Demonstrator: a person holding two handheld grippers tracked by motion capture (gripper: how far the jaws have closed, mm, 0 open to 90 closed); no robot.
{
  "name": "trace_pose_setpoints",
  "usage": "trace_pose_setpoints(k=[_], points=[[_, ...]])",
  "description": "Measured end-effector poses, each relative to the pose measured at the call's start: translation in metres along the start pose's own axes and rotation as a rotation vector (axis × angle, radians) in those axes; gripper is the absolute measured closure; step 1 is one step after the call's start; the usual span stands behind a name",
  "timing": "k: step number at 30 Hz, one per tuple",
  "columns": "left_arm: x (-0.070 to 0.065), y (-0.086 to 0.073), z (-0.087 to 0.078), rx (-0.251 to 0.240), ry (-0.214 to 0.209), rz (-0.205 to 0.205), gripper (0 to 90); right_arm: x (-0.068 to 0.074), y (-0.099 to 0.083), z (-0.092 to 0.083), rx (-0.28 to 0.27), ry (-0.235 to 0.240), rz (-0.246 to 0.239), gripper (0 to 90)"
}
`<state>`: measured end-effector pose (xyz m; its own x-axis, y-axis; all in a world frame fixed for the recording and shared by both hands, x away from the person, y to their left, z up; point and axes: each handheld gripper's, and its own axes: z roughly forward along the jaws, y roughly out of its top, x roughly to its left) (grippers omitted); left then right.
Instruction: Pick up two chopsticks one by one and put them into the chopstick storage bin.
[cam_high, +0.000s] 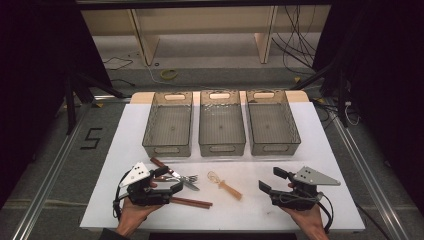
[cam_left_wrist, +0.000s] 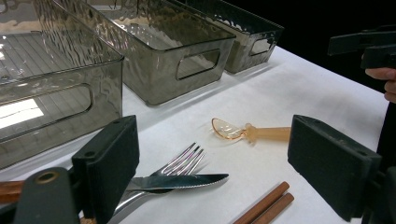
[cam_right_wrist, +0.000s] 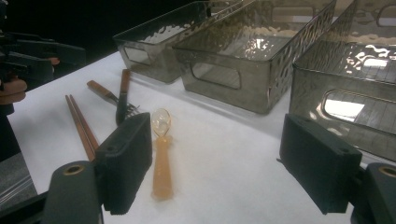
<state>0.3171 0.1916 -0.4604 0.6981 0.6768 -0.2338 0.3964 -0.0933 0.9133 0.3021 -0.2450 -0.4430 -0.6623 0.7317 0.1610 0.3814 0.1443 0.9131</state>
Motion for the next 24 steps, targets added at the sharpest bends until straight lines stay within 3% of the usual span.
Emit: trace_pose_setpoints(k=[9, 16, 20, 24], points=[[0.001, 0.003, 0.000, 0.017, -0.001, 0.012, 16.2, -0.001, 0.000, 0.000, 0.000, 0.002, 0.001, 26.7], [0.004, 0.011, -0.002, 0.059, -0.004, 0.044, 16.3, 0.000, 0.001, 0.000, 0.008, 0.005, 0.000, 26.7], [0.006, 0.015, 0.000, 0.126, -0.002, 0.074, 16.6, 0.000, 0.000, 0.001, 0.020, 0.008, -0.001, 26.7], [0.009, 0.018, 0.004, 0.258, 0.005, 0.108, 16.6, 0.001, 0.000, 0.002, 0.027, 0.010, -0.004, 26.9]])
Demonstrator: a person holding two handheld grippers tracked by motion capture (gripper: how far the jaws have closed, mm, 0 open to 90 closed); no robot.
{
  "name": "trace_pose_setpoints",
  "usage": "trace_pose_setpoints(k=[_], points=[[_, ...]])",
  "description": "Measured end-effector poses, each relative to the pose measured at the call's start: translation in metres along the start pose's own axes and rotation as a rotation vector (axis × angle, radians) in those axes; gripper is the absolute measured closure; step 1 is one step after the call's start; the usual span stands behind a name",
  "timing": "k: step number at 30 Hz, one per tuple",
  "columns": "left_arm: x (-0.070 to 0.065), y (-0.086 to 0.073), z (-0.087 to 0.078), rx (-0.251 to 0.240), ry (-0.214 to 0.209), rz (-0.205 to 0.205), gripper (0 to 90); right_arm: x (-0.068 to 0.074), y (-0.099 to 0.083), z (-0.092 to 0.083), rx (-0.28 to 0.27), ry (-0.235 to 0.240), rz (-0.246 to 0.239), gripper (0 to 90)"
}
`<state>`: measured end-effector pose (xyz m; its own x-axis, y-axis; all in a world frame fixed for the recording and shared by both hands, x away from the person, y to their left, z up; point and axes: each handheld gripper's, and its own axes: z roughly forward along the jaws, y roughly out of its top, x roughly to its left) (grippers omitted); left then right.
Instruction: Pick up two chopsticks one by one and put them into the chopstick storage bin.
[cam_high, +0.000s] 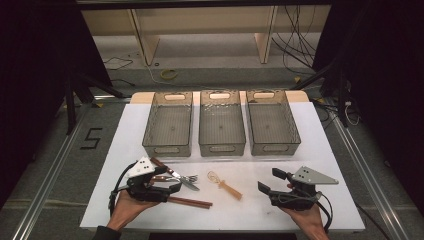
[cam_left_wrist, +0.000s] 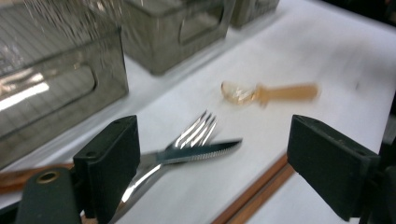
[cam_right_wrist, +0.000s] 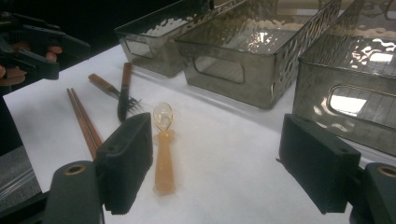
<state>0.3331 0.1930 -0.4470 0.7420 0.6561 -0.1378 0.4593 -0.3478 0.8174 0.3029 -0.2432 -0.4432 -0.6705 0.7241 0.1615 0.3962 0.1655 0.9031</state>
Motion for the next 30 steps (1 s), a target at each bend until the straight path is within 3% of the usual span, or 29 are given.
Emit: trace_pose_setpoints(k=[6, 10, 15, 30], points=[[0.009, 0.008, 0.000, 0.169, 0.029, 0.075, 21.1, 0.000, 0.000, 0.001, 0.011, 0.010, 0.002, 26.9], [0.010, 0.012, -0.001, 0.253, 0.041, 0.133, 25.6, 0.000, 0.000, 0.002, 0.022, 0.017, 0.000, 27.0], [0.005, 0.011, 0.000, 0.350, -0.001, 0.180, 29.2, 0.001, -0.001, 0.004, 0.032, 0.024, -0.007, 26.9], [-0.007, 0.001, 0.013, 0.505, -0.098, 0.298, 47.7, 0.002, -0.001, 0.006, 0.053, 0.037, -0.009, 26.9]])
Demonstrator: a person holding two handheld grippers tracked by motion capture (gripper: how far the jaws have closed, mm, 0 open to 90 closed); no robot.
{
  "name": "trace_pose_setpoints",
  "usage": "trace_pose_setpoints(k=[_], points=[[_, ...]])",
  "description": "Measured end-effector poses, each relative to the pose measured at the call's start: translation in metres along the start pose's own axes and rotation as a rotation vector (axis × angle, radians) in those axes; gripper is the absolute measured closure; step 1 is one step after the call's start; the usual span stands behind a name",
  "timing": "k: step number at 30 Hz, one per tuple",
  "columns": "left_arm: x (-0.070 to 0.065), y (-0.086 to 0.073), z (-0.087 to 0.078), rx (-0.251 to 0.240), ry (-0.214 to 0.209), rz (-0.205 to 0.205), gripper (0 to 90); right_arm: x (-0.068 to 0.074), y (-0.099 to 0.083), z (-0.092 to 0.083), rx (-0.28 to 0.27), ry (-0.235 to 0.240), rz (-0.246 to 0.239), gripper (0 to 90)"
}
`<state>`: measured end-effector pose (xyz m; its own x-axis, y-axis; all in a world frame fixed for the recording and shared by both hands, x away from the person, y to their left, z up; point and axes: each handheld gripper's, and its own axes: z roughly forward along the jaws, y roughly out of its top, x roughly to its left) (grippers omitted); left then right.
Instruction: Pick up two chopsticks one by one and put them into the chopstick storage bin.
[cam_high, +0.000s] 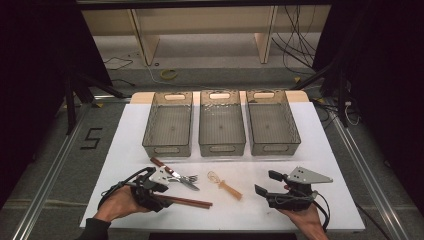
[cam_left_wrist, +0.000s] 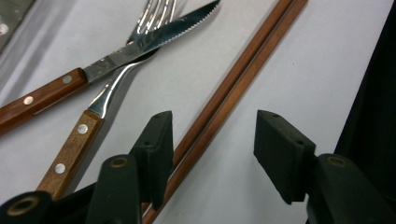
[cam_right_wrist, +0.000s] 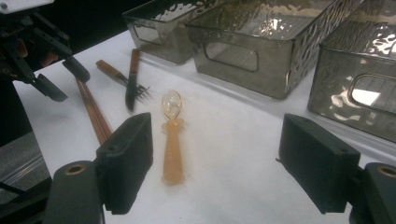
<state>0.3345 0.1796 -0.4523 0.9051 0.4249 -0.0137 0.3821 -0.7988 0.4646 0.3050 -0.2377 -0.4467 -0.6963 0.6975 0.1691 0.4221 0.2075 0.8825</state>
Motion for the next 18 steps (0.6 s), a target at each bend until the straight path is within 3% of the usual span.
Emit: trace_pose_setpoints(k=[6, 18], points=[[-0.002, -0.002, 0.007, 0.026, -0.012, 0.045, 53.3, 0.000, -0.001, 0.002, 0.011, 0.006, -0.002, 26.9], [-0.001, -0.005, 0.014, 0.044, -0.019, 0.090, 58.0, 0.000, -0.001, 0.004, 0.019, 0.013, -0.004, 27.3]])
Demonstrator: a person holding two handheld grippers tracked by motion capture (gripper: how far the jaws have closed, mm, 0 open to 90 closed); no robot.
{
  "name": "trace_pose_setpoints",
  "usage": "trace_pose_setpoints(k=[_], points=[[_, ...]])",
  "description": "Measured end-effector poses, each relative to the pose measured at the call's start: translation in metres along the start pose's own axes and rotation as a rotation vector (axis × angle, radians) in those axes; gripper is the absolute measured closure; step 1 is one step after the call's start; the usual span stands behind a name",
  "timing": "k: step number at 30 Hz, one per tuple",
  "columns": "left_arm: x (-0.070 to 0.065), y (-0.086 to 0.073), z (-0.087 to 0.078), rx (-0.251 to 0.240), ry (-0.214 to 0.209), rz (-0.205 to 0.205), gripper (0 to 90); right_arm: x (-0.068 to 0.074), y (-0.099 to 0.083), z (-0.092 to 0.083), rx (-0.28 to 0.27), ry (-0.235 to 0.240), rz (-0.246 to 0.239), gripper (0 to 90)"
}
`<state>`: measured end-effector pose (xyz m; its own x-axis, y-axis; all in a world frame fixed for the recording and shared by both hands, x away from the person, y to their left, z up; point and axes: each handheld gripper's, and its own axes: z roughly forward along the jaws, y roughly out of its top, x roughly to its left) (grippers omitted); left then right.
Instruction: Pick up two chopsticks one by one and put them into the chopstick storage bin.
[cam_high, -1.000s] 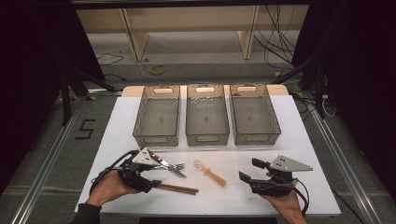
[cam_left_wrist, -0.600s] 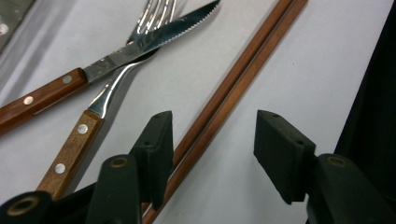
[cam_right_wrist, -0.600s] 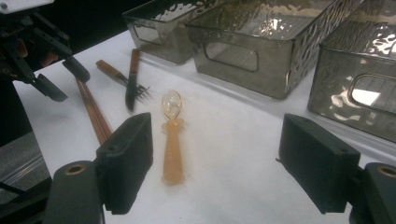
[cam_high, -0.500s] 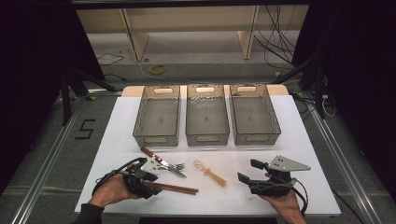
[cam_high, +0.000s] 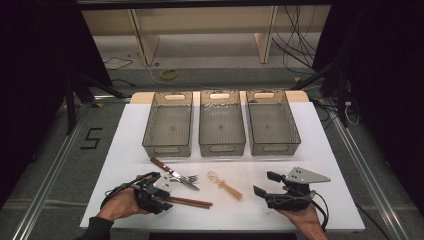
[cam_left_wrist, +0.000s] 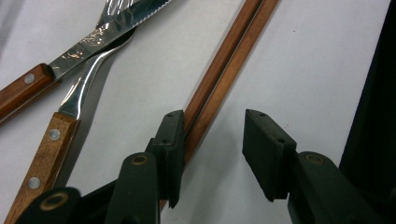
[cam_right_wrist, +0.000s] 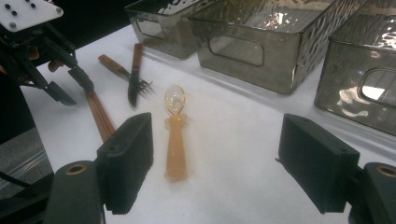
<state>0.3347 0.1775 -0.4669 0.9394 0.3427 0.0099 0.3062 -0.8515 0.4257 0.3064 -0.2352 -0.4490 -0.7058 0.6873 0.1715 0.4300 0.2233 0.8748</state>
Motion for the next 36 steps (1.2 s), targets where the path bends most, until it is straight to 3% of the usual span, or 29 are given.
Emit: trace_pose_setpoints(k=[12, 20, 24, 36], points=[[0.000, 0.002, 0.005, 0.044, -0.014, 0.040, 60.8, 0.000, 0.000, 0.001, 0.009, 0.008, 0.002, 27.3], [0.000, 0.012, 0.004, 0.153, -0.029, 0.075, 69.1, 0.001, 0.000, 0.002, 0.021, 0.015, -0.001, 27.5], [-0.003, 0.013, 0.005, 0.163, -0.035, 0.080, 73.8, 0.001, -0.001, 0.003, 0.028, 0.017, -0.007, 27.6], [-0.003, 0.011, 0.004, 0.154, -0.073, 0.171, 80.8, 0.001, -0.001, 0.004, 0.044, 0.011, -0.009, 27.8]])
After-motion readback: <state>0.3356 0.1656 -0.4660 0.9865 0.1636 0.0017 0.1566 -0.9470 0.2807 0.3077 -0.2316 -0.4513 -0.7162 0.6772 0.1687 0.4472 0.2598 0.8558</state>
